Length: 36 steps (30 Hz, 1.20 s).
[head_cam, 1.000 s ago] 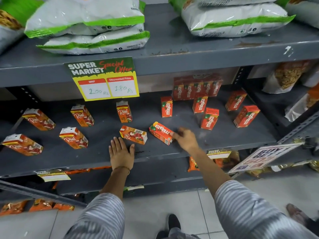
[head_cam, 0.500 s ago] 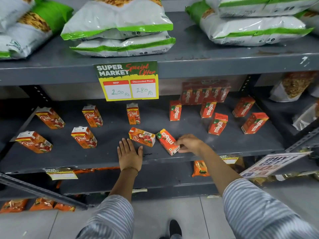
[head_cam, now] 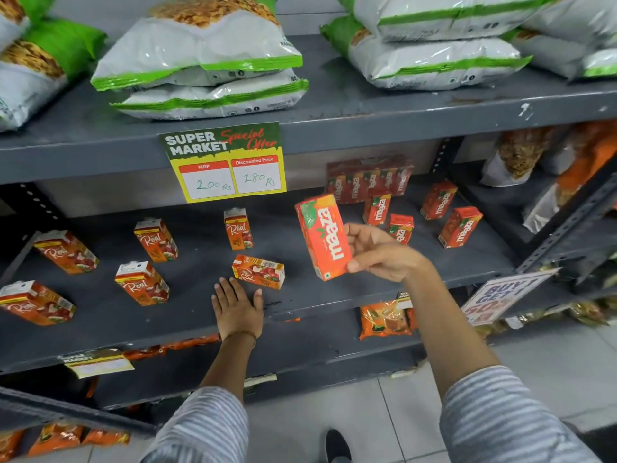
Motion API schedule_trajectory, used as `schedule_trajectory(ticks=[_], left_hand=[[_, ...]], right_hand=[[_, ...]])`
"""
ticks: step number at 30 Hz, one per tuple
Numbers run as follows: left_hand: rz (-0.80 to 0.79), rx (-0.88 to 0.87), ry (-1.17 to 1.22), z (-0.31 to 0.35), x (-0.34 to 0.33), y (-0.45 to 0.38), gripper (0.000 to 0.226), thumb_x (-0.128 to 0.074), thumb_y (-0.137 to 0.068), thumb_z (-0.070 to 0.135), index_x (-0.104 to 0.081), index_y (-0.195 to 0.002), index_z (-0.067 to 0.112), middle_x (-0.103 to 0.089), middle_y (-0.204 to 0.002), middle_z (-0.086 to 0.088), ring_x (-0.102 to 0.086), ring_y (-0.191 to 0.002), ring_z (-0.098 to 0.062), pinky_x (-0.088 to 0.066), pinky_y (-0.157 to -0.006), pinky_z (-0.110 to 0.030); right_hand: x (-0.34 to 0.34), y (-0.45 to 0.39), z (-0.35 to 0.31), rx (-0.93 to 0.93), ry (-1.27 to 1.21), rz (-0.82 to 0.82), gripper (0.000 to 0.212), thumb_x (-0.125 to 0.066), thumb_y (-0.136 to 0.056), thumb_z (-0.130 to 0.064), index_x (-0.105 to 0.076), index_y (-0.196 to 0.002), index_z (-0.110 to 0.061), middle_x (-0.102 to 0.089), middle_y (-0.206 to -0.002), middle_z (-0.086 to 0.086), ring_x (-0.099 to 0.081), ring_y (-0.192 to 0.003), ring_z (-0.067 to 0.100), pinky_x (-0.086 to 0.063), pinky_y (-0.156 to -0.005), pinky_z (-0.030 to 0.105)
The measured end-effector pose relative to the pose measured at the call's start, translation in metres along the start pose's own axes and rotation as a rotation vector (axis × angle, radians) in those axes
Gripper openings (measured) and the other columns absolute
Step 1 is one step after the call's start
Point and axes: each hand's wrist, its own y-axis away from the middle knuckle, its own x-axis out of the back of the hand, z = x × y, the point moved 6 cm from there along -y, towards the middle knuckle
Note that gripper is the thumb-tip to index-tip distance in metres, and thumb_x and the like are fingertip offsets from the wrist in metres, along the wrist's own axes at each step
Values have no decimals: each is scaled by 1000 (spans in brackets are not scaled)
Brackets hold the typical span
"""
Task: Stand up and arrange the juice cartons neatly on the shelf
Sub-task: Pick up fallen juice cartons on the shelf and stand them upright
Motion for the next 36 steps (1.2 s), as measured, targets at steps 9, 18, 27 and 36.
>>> schedule_trajectory(ticks=[9, 18, 27, 36], left_hand=[[-4, -3, -18, 0, 1, 1, 71, -19, -97, 48, 1, -146, 0, -1, -158, -20, 0, -147, -32, -2, -121, -42], [12, 13, -32, 1, 3, 0, 71, -19, -97, 49, 2, -146, 2, 0, -158, -18, 0, -147, -30, 0, -120, -39], [13, -36, -23, -7, 2, -2, 72, -19, -96, 52, 1, -147, 5, 0, -159, -15, 2, -147, -28, 3, -120, -39], [-9, -192, -64, -54, 16, -12, 71, -13, -93, 54, -2, -148, 10, -1, -159, -13, 0, -147, -29, 1, -121, -41]], right_hand=[[9, 4, 17, -3, 79, 119, 38, -64, -70, 13, -57, -97, -12, -65, -97, 7, -66, -88, 14, -54, -83, 27], [69, -34, 82, -21, 195, 746, 41, -64, -70, 19, -47, -86, -14, -58, -92, 10, -57, -89, 21, -47, -82, 27], [88, -53, 113, -83, 531, 881, 35, -66, -79, -1, -45, -106, -6, -65, -113, 15, -59, -108, 30, -42, -91, 37], [48, -26, 115, -44, 520, 1271, 44, -64, -81, -4, -45, -121, -4, -58, -123, 16, -54, -116, 34, -39, -97, 35]])
